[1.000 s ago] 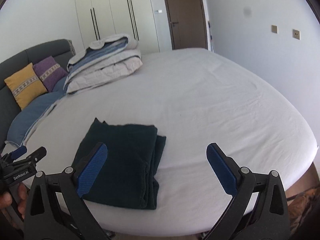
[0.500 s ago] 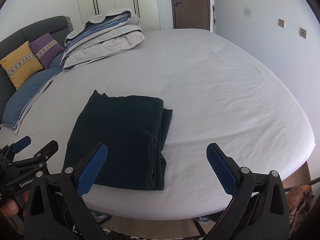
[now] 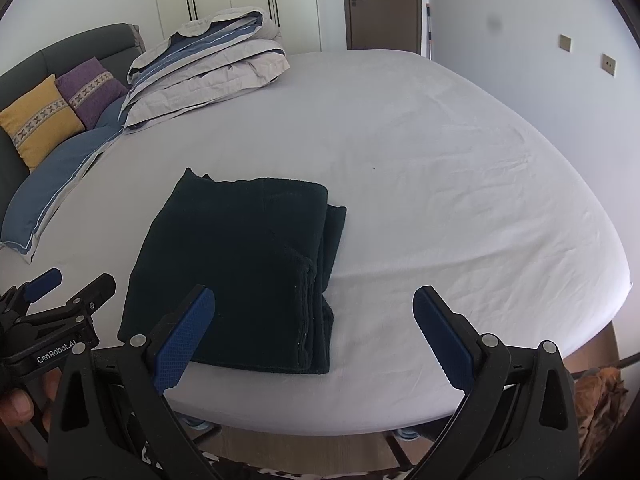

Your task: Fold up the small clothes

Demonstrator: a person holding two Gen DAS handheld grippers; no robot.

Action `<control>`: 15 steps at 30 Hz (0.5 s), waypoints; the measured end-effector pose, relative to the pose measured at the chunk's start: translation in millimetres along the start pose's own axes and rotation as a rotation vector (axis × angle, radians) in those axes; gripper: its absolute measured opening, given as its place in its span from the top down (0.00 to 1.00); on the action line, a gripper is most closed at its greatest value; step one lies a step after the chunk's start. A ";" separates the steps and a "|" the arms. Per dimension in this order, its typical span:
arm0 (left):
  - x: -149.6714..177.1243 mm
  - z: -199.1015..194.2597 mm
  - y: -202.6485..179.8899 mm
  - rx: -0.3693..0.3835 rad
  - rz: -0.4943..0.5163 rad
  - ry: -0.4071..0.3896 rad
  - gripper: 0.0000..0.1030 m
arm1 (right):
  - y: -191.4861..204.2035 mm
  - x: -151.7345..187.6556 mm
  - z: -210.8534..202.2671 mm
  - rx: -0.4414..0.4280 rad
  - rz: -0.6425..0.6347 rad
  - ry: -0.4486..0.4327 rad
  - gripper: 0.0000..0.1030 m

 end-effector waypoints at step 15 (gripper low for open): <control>-0.2 2.3 0.8 0.000 -0.001 0.004 0.00 | 2.8 2.8 3.5 0.003 0.004 0.010 0.02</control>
Point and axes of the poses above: each gripper's, at about its wrist camera, not at the fingertips, and z roughly the way its jaws point, y to its left, x to its underside, the point moved 6 cm from there along z, roughly the way its jaws point, and after that the axes turned 7 degrees about z, right-handed, at the moved point
